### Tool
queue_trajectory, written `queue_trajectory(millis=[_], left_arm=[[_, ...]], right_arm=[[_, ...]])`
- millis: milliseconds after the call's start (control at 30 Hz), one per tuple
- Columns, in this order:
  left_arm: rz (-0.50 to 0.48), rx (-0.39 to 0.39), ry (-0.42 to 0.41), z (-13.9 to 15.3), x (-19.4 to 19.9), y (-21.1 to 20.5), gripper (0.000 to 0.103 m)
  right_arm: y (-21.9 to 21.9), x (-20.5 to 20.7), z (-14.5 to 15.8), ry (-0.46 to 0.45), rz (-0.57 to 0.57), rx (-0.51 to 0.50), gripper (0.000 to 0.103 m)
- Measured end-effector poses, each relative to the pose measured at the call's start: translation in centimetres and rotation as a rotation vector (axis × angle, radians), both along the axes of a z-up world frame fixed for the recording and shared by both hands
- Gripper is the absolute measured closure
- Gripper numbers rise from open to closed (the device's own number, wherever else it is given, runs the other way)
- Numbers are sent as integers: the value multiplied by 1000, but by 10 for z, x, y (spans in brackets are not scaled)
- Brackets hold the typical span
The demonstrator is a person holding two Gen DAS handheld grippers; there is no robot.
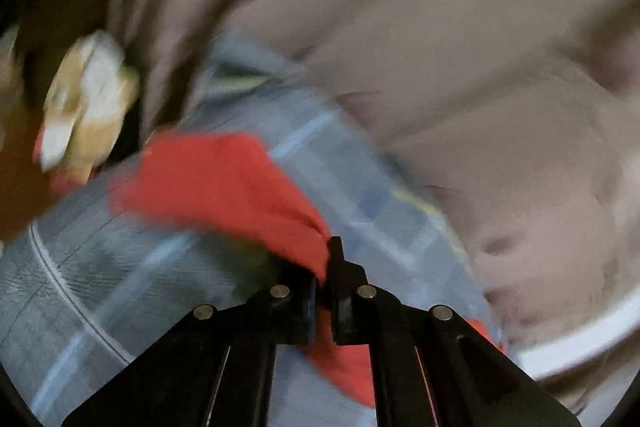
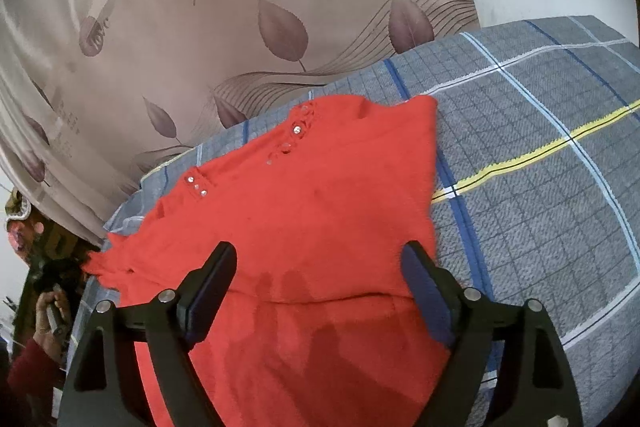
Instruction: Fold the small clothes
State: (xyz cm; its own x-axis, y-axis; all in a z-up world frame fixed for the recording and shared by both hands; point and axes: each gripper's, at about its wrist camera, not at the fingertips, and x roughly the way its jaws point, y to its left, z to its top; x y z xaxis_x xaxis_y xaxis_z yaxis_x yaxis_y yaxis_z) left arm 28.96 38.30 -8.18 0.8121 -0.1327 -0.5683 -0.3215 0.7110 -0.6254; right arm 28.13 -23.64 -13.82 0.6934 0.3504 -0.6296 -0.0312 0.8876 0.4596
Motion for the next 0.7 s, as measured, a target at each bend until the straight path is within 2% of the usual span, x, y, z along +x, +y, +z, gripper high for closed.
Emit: queue_trajectory(millis=[167, 233, 300, 400, 467, 500, 533, 600, 633, 667, 700], left_arm=[[-277, 125, -153, 97, -6, -142, 98], [-403, 145, -192, 121, -1, -208, 98], [-528, 132, -205, 130, 12, -279, 98], [-666, 152, -209, 123, 29, -366, 98], [-795, 135, -174, 104, 43, -426, 98], [-848, 143, -157, 92, 52, -453, 96], [-848, 190, -154, 80, 57, -476, 93], [-836, 281, -119, 55, 67, -509, 76], [-848, 307, -88, 47, 70, -517, 53], [-860, 331, -57, 39, 72, -524, 44], [-859, 349, -53, 35, 69, -526, 44]], right_arm=[[-6, -4, 0, -15, -14, 41, 19], [-9, -6, 1, -26, -24, 58, 18], [-13, -9, 2, -38, -37, 83, 17], [-23, -13, 2, -50, -71, 123, 14], [-32, -14, -1, -52, -91, 170, 11], [-38, -14, -5, -47, -100, 210, 11], [-44, -13, -8, -38, -110, 248, 11], [-53, -15, -11, -58, -119, 310, 11], [-55, -17, -12, -66, -121, 317, 11], [-55, -17, -11, -66, -119, 316, 11], [-54, -17, -10, -64, -116, 311, 11]])
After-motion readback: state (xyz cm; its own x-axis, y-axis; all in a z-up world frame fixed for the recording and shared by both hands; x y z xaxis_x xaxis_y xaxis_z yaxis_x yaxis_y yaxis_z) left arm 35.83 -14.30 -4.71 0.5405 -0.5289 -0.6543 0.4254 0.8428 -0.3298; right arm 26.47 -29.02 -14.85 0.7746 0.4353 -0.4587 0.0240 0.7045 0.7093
